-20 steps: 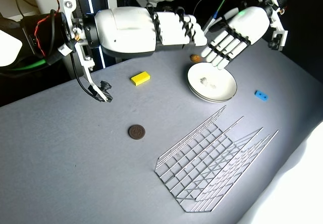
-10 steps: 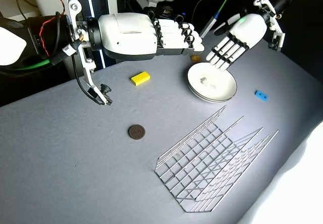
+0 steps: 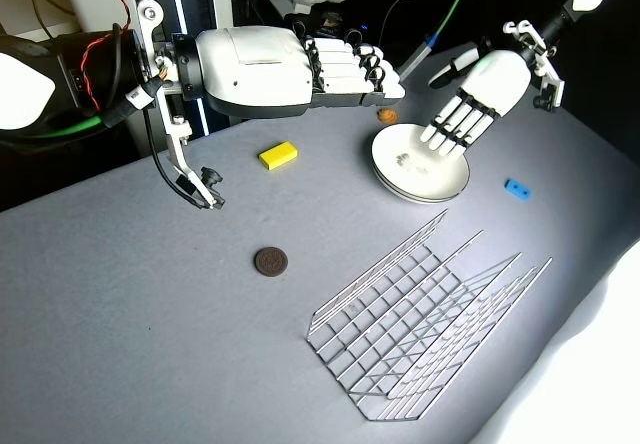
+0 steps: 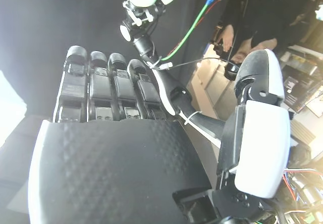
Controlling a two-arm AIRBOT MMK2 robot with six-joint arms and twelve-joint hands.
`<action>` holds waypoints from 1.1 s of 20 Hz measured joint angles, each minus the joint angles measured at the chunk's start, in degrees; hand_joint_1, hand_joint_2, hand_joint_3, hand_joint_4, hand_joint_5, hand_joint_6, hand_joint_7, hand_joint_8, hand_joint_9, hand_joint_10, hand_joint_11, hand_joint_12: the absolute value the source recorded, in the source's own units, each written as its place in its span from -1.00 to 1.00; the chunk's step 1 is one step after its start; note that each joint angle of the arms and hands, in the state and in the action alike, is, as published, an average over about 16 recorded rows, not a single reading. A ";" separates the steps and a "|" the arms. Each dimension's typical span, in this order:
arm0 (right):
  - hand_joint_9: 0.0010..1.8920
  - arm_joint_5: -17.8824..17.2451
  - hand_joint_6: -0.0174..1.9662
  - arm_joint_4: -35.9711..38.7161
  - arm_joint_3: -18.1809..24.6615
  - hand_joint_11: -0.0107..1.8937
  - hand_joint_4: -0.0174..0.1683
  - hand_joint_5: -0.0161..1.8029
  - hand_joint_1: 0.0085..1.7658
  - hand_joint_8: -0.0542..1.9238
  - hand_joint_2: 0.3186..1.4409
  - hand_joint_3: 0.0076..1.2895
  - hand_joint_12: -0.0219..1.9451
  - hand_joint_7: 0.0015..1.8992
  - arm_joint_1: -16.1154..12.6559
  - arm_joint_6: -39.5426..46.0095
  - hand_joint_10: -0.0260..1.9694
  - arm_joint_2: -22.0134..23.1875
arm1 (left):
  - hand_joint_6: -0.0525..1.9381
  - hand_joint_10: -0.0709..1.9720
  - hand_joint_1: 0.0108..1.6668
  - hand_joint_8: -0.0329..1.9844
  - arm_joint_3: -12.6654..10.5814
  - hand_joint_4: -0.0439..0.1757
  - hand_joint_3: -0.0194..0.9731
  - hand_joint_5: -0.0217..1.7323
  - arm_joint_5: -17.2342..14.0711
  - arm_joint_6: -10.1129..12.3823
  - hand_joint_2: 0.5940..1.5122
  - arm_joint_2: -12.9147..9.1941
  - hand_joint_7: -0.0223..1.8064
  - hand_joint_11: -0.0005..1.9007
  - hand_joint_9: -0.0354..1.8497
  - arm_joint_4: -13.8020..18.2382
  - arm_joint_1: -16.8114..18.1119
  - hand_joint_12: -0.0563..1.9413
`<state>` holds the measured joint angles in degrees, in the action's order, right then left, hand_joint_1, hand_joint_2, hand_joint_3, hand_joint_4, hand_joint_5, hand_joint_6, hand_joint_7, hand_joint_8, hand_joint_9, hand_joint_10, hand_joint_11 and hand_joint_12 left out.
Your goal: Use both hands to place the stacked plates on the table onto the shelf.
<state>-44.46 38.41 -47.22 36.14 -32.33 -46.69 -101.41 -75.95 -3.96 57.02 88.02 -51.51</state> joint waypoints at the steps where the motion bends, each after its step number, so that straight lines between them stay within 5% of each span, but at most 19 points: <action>1: -0.98 0.10 -0.97 0.13 0.00 -0.96 -0.78 -0.96 -0.42 -0.93 0.02 -0.99 -0.95 -0.98 0.03 -0.26 -0.97 -0.07 | -0.96 -0.92 -0.99 -0.98 -0.28 -0.61 -0.92 -0.95 0.23 -0.05 0.13 0.22 -0.96 -0.98 -0.95 -0.09 -0.20 -0.96; 8: -0.98 1.77 -0.97 0.88 -0.78 -0.97 -0.78 -0.96 -0.30 -0.93 0.06 -0.99 -0.96 -0.98 0.19 -2.32 -0.97 -1.83 | -0.96 -0.92 -0.99 -0.98 -1.80 -0.61 -0.92 -0.95 1.18 -0.32 0.11 1.42 -0.96 -0.98 -0.95 -0.26 -1.47 -0.96; 15: -0.98 5.82 -0.97 -0.48 -3.29 -0.97 -0.78 -0.96 0.04 -0.93 0.17 -0.99 -0.81 -0.98 0.17 -5.82 -0.97 -6.24 | -0.96 -0.92 -0.99 -0.98 -3.07 -0.61 -0.93 -0.96 1.76 -0.45 0.13 2.40 -0.96 -0.98 -0.95 -0.21 -2.31 -0.96; 22: -0.98 9.87 -0.97 -3.49 -5.90 -0.97 -0.78 -0.96 0.30 -0.93 0.25 -0.99 -0.63 -0.98 0.09 -10.43 -0.97 -11.37 | -0.96 -0.93 -0.99 -0.98 -1.86 -0.63 -0.93 -0.97 2.56 -0.51 0.14 2.83 -0.98 -0.98 -0.95 -0.38 -2.22 -0.95</action>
<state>-34.59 34.92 -53.12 36.23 -42.75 -58.07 -103.26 -73.39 -4.48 59.85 87.64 -53.74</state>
